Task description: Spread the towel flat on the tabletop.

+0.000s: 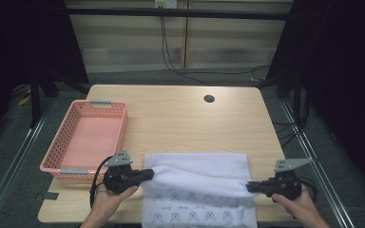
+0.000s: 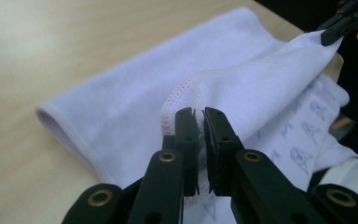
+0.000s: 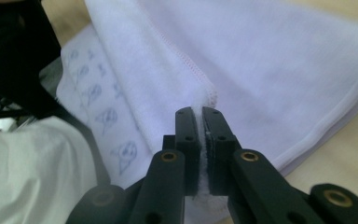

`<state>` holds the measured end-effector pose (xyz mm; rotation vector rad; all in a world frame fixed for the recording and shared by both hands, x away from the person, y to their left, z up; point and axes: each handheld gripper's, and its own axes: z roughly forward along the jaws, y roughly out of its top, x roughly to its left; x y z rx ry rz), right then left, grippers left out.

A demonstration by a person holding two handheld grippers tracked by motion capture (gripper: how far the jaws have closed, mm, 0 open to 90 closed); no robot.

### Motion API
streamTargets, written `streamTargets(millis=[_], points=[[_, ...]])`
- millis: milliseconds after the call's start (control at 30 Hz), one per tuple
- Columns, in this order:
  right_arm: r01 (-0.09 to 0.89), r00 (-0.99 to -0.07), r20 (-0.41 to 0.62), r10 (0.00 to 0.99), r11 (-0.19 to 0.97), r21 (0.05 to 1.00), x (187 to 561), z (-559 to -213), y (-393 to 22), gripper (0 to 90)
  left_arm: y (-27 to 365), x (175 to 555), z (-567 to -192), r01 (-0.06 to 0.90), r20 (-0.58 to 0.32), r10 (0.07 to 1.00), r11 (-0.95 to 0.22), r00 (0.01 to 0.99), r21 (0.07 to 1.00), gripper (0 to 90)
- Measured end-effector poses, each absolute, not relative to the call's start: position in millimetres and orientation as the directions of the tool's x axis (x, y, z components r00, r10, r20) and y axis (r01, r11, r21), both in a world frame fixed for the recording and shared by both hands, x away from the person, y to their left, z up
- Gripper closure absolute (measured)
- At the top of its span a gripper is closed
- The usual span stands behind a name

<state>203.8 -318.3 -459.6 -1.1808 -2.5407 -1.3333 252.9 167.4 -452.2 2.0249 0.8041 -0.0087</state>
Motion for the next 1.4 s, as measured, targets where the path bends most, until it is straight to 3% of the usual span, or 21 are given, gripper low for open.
streamTargets(millis=[200,367,933,1100,1400], points=[[0.697,-0.688,0.380,0.618,0.416,0.584,209,-493,-308,86.5,165,249,-485,0.576,-0.314,0.530,-0.451,0.788,0.682,84.8],[0.702,-0.686,0.390,0.614,0.420,0.575,212,-496,-307,86.6,156,255,-493,0.564,-0.275,0.538,-0.502,0.797,0.656,84.7],[0.711,-0.626,0.324,0.710,0.349,0.610,270,-498,-322,86.8,124,333,-496,0.591,-0.225,0.631,-0.458,0.742,0.664,85.2],[0.708,-0.612,0.293,0.734,0.345,0.616,288,-497,-321,86.8,116,353,-496,0.573,-0.173,0.657,-0.461,0.733,0.677,85.3],[0.715,-0.578,0.300,0.759,0.294,0.634,335,-501,-325,86.9,103,405,-497,0.620,-0.182,0.715,-0.414,0.675,0.667,85.1]])
